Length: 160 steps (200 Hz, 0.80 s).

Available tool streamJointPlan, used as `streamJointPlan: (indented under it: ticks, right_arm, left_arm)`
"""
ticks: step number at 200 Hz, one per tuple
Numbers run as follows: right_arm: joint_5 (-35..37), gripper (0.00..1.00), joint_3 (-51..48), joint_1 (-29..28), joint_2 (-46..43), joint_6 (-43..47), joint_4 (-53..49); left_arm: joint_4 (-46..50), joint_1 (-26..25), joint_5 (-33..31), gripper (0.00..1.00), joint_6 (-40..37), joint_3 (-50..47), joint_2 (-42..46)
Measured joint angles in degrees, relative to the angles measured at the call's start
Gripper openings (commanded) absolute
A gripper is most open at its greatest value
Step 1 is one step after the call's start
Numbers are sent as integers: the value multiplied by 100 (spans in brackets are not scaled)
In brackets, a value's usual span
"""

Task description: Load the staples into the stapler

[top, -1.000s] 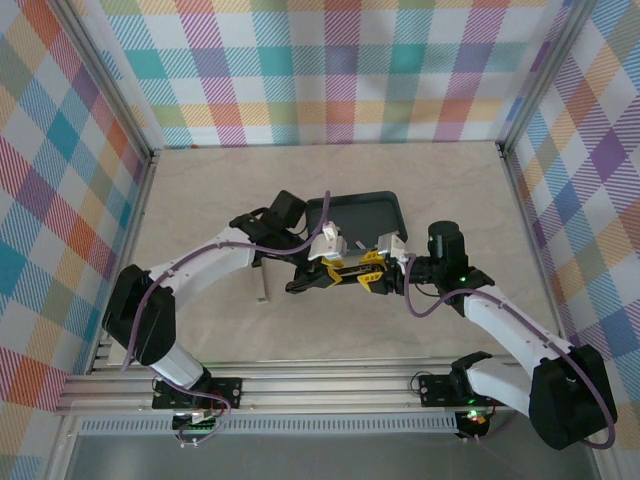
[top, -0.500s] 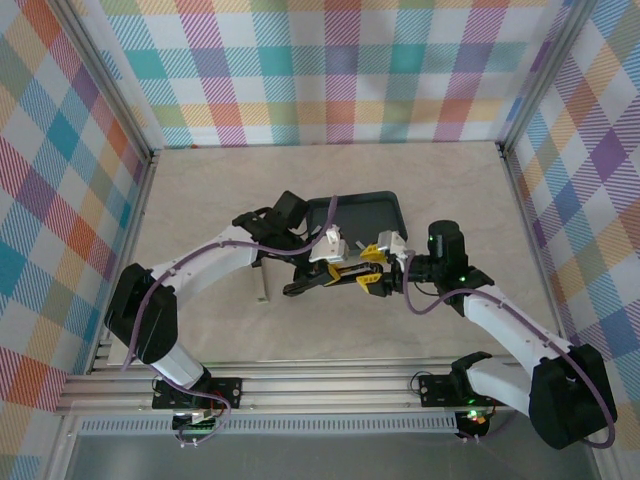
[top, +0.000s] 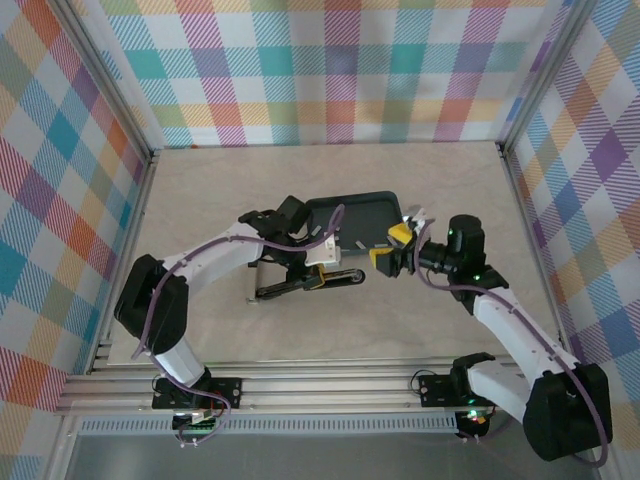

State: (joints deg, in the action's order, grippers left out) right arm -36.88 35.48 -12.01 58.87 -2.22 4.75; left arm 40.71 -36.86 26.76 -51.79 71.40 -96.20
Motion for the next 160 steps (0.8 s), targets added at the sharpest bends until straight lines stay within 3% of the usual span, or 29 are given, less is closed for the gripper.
streamJointPlan:
  ticks: [34,75,160]
  right_arm:
    - [229,92,468,713,474,-905,-428]
    - [446,91,470,1156,627,-1429,-848]
    - [1005,91,190,1631,529,-1886,-1410]
  left_arm:
    - [-13,-166,-535,0,293,352,-389]
    - [-17,-599,-1075,0,592,863,-1023]
    - [271,-1220,-1276,0,879,2243,-2302]
